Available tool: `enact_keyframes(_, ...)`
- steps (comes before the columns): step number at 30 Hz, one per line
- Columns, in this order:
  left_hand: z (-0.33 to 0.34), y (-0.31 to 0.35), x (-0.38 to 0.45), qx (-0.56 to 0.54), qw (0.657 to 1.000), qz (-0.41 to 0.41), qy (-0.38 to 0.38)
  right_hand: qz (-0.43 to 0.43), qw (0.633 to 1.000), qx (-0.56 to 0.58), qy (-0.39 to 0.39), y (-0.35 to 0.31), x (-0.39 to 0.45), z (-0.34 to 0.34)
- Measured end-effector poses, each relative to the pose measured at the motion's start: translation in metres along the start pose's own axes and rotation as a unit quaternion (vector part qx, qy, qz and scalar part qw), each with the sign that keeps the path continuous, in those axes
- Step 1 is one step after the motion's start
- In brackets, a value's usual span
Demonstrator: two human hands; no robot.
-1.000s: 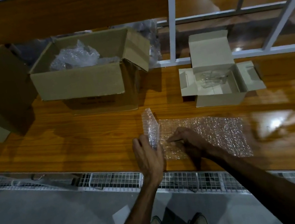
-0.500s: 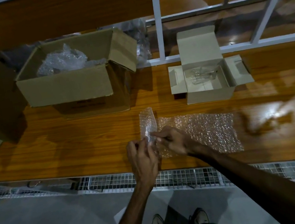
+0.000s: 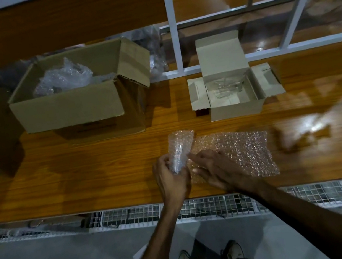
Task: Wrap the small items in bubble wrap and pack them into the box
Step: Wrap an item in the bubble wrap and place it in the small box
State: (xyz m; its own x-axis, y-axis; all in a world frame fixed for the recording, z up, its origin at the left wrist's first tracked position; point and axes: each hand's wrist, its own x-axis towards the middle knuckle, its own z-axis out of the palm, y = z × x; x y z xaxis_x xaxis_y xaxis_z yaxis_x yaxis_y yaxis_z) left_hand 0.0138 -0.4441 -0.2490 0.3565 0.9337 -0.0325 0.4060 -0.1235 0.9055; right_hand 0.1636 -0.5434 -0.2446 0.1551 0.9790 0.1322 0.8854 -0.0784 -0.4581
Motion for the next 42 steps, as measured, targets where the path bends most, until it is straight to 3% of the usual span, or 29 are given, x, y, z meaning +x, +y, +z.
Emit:
enact_keyframes(4, 0.012, 0.000, -0.010, 0.073, 0.994, 0.079, 0.007, 0.200, 0.971, 0.112, 0.071, -0.026, 0.009, -0.001)
enact_keyframes(8, 0.008, -0.005, -0.009, 0.020, 0.997, 0.079, -0.014, 0.287, 0.944, 0.115, 0.114, -0.038, 0.026, 0.010)
enact_keyframes(11, -0.002, -0.009, -0.001, 0.013, 0.999, 0.037, 0.004, 0.297, 0.936, 0.152, 0.110, -0.037, 0.026, 0.014)
enact_keyframes(14, -0.006, -0.016, 0.008, 0.054, 0.998, -0.009, -0.036, 0.308, 0.932, 0.164, 0.095, -0.034, 0.022, 0.012)
enact_keyframes(17, -0.007, -0.009, 0.007, 0.120, 0.990, 0.026, -0.069, 0.313, 0.936, 0.145, 0.074, -0.028, 0.019, 0.012)
enact_keyframes(22, -0.002, 0.015, -0.002, 0.192, 0.978, 0.045, -0.074, 0.276, 0.950, 0.078, 0.121, -0.013, -0.001, 0.003)
enact_keyframes(25, 0.008, 0.017, -0.006, 0.197, 0.975, 0.062, -0.078, 0.344, 0.928, 0.084, 0.117, -0.011, -0.007, -0.002)
enact_keyframes(32, 0.021, 0.016, -0.016, 0.130, 0.987, 0.076, -0.063, 0.412, 0.892, 0.131, 0.133, -0.014, 0.001, 0.012)
enact_keyframes(37, 0.013, 0.000, 0.009, 0.064, 0.989, 0.033, -0.131, 0.418, 0.880, 0.191, 0.119, -0.020, -0.010, 0.002)
enact_keyframes(42, 0.013, 0.016, 0.010, 0.137, 0.968, 0.065, -0.200, 0.425, 0.884, 0.170, 0.099, -0.022, -0.019, -0.008)
